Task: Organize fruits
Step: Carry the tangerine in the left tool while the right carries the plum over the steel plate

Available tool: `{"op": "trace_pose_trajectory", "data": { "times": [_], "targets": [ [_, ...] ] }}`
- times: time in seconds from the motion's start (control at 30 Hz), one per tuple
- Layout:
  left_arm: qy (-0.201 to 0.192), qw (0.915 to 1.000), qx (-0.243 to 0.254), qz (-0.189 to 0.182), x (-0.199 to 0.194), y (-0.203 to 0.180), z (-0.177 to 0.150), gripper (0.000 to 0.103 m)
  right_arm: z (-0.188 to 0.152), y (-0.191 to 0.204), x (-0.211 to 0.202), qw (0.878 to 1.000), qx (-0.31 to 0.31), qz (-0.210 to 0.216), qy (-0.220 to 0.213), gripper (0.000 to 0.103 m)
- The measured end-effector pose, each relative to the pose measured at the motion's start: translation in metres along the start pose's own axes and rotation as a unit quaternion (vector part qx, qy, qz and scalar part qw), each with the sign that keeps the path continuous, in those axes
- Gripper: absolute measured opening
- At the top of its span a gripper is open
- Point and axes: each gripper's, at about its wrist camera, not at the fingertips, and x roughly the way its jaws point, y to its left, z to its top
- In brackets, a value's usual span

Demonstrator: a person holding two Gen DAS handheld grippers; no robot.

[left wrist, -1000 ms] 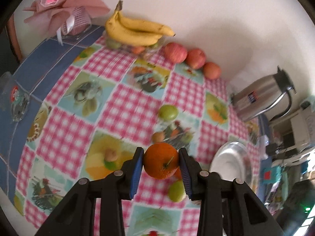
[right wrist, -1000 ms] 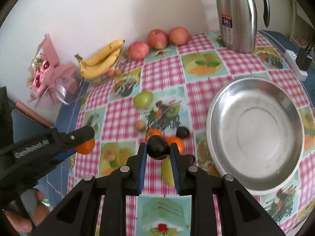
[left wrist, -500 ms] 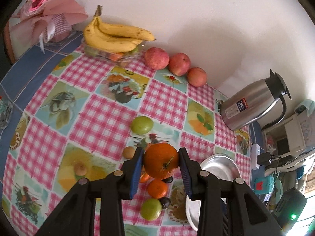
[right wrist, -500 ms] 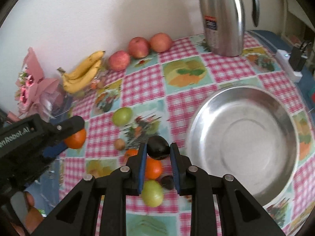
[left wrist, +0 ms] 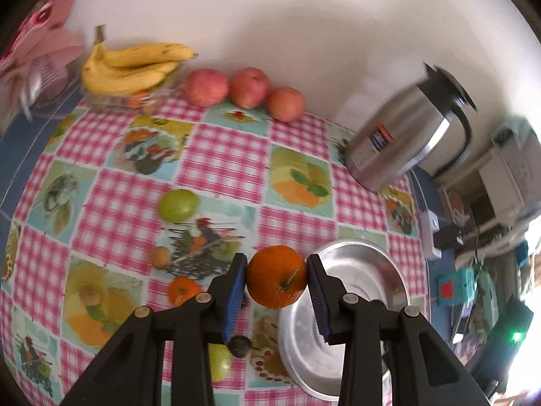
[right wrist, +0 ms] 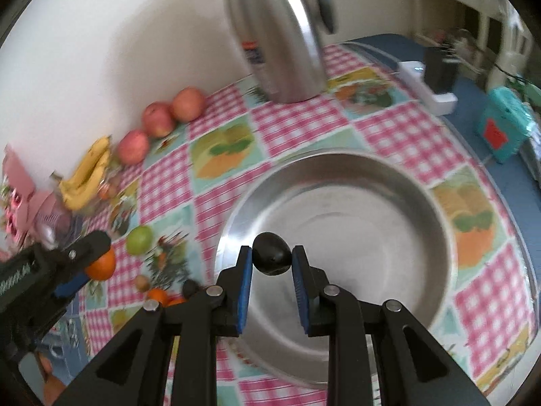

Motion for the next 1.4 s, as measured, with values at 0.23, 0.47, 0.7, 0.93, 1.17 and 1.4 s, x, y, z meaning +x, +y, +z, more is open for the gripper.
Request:
{"op": "trace_pose_trajectory", "data": {
  "times": [0.23, 0.47, 0.7, 0.93, 1.17, 1.4],
  "targets": [
    [0.022, 0.9965, 0.077, -0.023, 0.019, -0.057, -0.025, 0.039, 0.009, -0.034, -0.021, 0.998, 0.028, -0.049, -0.039, 0.024],
    [0.042, 0.9896, 0.136, -0.023, 0.039, -0.091, -0.048, 0.039, 0.016, -0.055, -0.038, 0.994, 0.050, -0.072, -0.069, 0.025],
    [0.059, 0.9885, 0.137, -0.023, 0.059, -0.089, -0.055, 0.039, 0.017, -0.067, -0.033, 0.993, 0.058, -0.080, -0.062, 0.025],
    [0.066, 0.9893, 0.128, -0.023, 0.078, -0.080, -0.056, 0.039, 0.015, -0.069, -0.015, 0.994, 0.058, -0.085, -0.044, 0.025],
    [0.094, 0.9877, 0.125, -0.006, 0.101, -0.074, -0.063, 0.039, 0.008, -0.075, 0.011, 0.993, 0.068, -0.094, -0.010, 0.025],
    [0.106, 0.9868, 0.122, 0.006, 0.110, -0.068, -0.066, 0.039, 0.002, -0.075, 0.021, 0.993, 0.069, -0.100, 0.004, 0.025]
  ]
}}
